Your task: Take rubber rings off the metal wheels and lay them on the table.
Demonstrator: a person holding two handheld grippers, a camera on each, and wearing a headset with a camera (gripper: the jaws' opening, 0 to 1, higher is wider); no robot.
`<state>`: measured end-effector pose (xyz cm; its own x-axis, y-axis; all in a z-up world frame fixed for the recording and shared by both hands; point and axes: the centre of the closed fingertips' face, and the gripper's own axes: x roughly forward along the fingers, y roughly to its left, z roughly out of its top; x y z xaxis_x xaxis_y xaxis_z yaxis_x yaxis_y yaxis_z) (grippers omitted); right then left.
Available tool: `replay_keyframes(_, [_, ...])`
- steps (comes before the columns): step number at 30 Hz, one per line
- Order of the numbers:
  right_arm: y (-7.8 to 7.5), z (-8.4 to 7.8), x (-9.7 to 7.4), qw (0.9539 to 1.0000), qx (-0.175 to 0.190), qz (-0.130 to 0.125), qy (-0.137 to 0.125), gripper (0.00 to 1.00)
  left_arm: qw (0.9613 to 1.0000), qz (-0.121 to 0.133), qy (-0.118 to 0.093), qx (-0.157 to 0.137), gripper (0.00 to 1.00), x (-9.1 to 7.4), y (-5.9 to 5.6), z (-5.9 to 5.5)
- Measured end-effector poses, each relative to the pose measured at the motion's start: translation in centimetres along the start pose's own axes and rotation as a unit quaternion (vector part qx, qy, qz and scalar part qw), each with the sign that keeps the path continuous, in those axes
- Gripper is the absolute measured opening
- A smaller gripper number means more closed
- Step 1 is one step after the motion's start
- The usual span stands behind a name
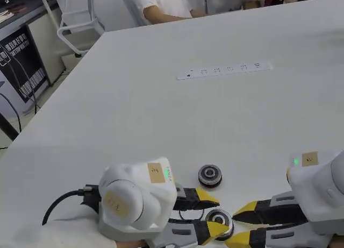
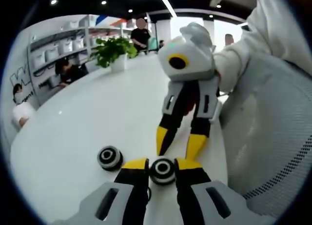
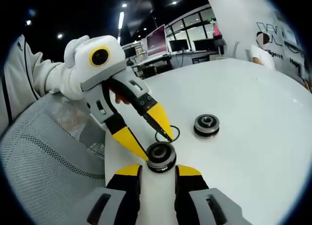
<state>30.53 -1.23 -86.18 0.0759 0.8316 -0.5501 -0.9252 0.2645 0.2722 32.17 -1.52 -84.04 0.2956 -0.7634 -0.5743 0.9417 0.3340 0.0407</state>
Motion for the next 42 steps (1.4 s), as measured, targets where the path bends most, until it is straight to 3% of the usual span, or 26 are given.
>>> replay_keyframes(7, [0.0, -0.1, 0.2, 0.9998, -0.016, -0.002, 0.008, 0.21, 0.9999, -0.004, 0.009, -0.010, 0.18, 0.3, -0.1, -0.7])
replay_keyframes(15, [-0.5, -0.2, 0.2, 0.9992, -0.035, -0.013, 0.013, 0.15, 0.9996, -0.003, 0.002, -0.029, 0.15, 0.3, 0.0, -0.7])
replay_keyframes(20, [-0.8, -0.4, 0.2, 0.9973, -0.066, -0.023, 0.021, 0.10, 0.9996, -0.004, -0.002, -0.030, 0.15, 0.2, 0.0, -0.7])
replay_keyframes(37, [-1.1, -0.5, 0.1, 0.9951, -0.086, -0.039, 0.030, 0.00, 0.9992, -0.003, -0.012, -0.039, 0.14, 0.2, 0.0, -0.7])
replay_keyframes(42, [-1.3, -0.5, 0.1, 0.9956, -0.072, -0.052, 0.032, 0.00, 0.9993, -0.001, -0.013, -0.035, 0.14, 0.3, 0.0, -0.7])
